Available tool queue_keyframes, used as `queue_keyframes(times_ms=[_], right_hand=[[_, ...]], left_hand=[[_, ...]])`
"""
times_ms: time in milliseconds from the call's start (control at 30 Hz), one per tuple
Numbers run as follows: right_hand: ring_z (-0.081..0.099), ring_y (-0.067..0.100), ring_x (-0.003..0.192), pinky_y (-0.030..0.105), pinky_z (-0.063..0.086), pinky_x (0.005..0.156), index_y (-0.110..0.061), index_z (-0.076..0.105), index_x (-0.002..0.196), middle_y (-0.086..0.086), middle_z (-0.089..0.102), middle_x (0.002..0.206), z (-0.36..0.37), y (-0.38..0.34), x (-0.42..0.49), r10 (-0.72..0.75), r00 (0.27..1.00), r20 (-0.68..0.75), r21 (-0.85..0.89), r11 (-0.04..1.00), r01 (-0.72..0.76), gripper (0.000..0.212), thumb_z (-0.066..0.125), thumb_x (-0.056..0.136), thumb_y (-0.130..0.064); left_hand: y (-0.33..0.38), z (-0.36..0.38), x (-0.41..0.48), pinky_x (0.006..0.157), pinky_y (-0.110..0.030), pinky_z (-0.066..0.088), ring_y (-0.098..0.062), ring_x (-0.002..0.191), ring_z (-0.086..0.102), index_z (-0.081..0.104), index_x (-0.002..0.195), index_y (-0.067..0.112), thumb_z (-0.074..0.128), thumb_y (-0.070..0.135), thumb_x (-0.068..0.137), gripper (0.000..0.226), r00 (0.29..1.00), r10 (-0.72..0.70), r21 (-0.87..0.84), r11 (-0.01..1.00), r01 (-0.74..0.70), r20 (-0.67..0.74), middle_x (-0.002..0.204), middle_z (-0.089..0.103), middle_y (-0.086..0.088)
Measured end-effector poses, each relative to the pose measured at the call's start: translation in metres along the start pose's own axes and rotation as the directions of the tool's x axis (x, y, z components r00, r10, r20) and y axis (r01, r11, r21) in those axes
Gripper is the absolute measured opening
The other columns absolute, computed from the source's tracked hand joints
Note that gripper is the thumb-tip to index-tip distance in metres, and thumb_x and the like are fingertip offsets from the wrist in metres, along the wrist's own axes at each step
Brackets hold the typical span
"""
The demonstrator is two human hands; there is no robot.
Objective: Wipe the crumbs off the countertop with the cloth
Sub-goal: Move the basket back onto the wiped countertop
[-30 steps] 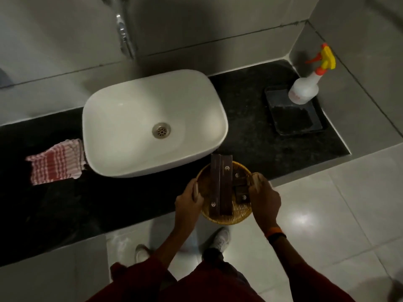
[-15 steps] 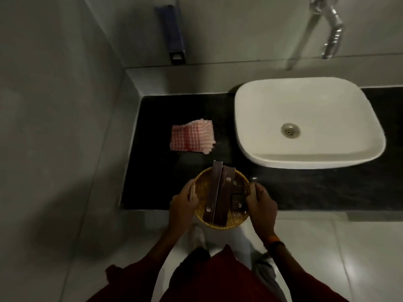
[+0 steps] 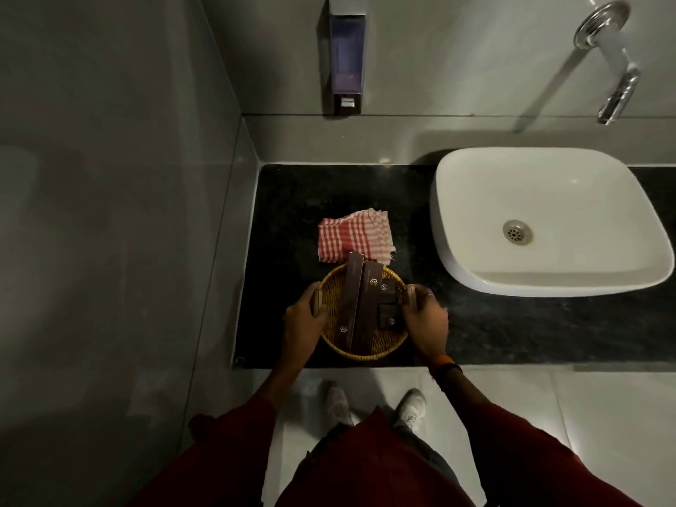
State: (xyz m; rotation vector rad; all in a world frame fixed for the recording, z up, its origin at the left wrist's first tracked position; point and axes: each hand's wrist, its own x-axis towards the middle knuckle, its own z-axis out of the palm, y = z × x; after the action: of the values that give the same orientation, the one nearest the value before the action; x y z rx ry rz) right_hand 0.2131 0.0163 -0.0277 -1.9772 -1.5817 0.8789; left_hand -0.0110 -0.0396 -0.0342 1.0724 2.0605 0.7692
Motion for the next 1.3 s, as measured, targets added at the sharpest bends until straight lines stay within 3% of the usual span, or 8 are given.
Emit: queue_keyframes(times_ms=[200, 467, 600, 733, 833, 1000, 1167, 1300], right_hand=[[0.062, 0.026, 0.115, 0.041, 0.053, 0.092, -0.017, 0.061, 0.125, 0.006, 0.068, 0.123, 0.0, -0.024, 0.023, -0.189, 0.974, -0.126, -0.14, 0.975, 0.171, 0.037, 0.062, 0.093, -0.037], [0.051, 0.037, 0.128, 0.047, 0.045, 0.105, -0.006, 0.045, 0.142, 0.02, 0.054, 0.14, 0.042, -0.072, 0.13, -0.062, 0.981, 0.184, -0.027, 0.997, 0.068, 0.053, 0.059, 0.097, -0.031], [0.044, 0.04, 0.133, 0.047, 0.035, 0.113, -0.007, 0.041, 0.145, 0.021, 0.052, 0.143, 0.067, -0.082, 0.156, 0.018, 0.978, 0.209, -0.153, 0.988, 0.015, 0.053, 0.051, 0.1, -0.031], [0.056, 0.038, 0.124, 0.043, 0.044, 0.103, -0.01, 0.052, 0.14, 0.02, 0.06, 0.136, 0.059, -0.097, 0.152, -0.172, 0.966, 0.192, -0.074, 0.979, 0.189, 0.04, 0.044, 0.105, -0.026], [0.056, 0.036, 0.113, 0.041, 0.048, 0.095, -0.006, 0.055, 0.135, 0.022, 0.063, 0.123, 0.031, -0.105, 0.15, -0.248, 0.958, 0.144, -0.001, 0.968, 0.251, 0.036, 0.048, 0.103, -0.021], [0.049, 0.013, 0.098, 0.022, 0.04, 0.089, -0.01, 0.057, 0.131, 0.007, 0.057, 0.113, -0.055, -0.103, 0.154, -0.295, 0.954, -0.047, 0.228, 0.927, 0.298, 0.033, 0.052, 0.1, -0.02], [0.06, 0.004, 0.083, 0.024, 0.05, 0.074, -0.009, 0.069, 0.111, -0.003, 0.068, 0.095, -0.186, -0.036, 0.178, -0.358, 0.919, -0.164, 0.344, 0.852, 0.394, 0.026, 0.056, 0.09, -0.004], [0.064, 0.019, 0.105, 0.039, 0.054, 0.095, -0.013, 0.062, 0.125, 0.0, 0.068, 0.113, -0.285, 0.065, 0.206, -0.194, 0.977, -0.09, 0.37, 0.904, 0.213, 0.03, 0.054, 0.096, -0.013]], left_hand=[[0.016, -0.003, 0.034, 0.105, -0.041, 0.042, -0.026, 0.134, 0.044, 0.046, 0.139, 0.024, 0.057, 0.033, 0.095, 0.046, 0.993, 0.048, -0.034, 0.998, -0.052, -0.103, 0.145, 0.047, -0.008], [0.056, 0.018, 0.139, 0.11, -0.036, 0.036, -0.031, 0.137, 0.035, 0.058, 0.13, 0.015, 0.055, 0.013, 0.095, 0.035, 0.998, 0.029, 0.039, 0.999, -0.032, 0.061, 0.154, 0.028, -0.017], [0.07, 0.026, 0.163, 0.091, -0.027, 0.053, -0.026, 0.117, 0.059, 0.066, 0.12, 0.01, 0.058, 0.007, 0.094, 0.027, 0.995, 0.067, 0.018, 0.998, -0.068, 0.067, 0.132, 0.057, -0.018], [0.089, 0.023, 0.16, 0.072, -0.01, 0.046, -0.018, 0.101, 0.062, 0.067, 0.113, 0.011, 0.057, 0.015, 0.097, 0.02, 0.992, 0.125, -0.013, 0.992, -0.125, -0.013, 0.121, 0.06, -0.012], [0.116, 0.024, 0.15, 0.07, -0.004, 0.038, -0.016, 0.099, 0.06, 0.066, 0.115, 0.013, 0.055, 0.018, 0.097, 0.022, 0.972, 0.221, -0.02, 0.975, -0.223, -0.08, 0.12, 0.06, -0.008], [0.193, 0.04, 0.125, 0.085, -0.023, 0.051, -0.019, 0.104, 0.06, 0.067, 0.123, 0.016, 0.053, -0.003, 0.082, 0.047, 0.917, 0.385, -0.084, 0.916, -0.393, -0.103, 0.124, 0.057, -0.006], [0.282, 0.121, 0.076, 0.077, -0.035, 0.057, -0.02, 0.083, 0.063, 0.07, 0.119, 0.013, 0.054, -0.013, 0.079, 0.05, 0.884, 0.459, -0.228, 0.855, -0.466, -0.087, 0.112, 0.056, -0.001], [0.351, 0.228, 0.027, 0.079, -0.047, 0.062, -0.022, 0.105, 0.066, 0.067, 0.122, 0.021, 0.059, -0.001, 0.089, 0.04, 0.906, 0.422, -0.287, 0.87, -0.401, 0.012, 0.125, 0.057, -0.005]])
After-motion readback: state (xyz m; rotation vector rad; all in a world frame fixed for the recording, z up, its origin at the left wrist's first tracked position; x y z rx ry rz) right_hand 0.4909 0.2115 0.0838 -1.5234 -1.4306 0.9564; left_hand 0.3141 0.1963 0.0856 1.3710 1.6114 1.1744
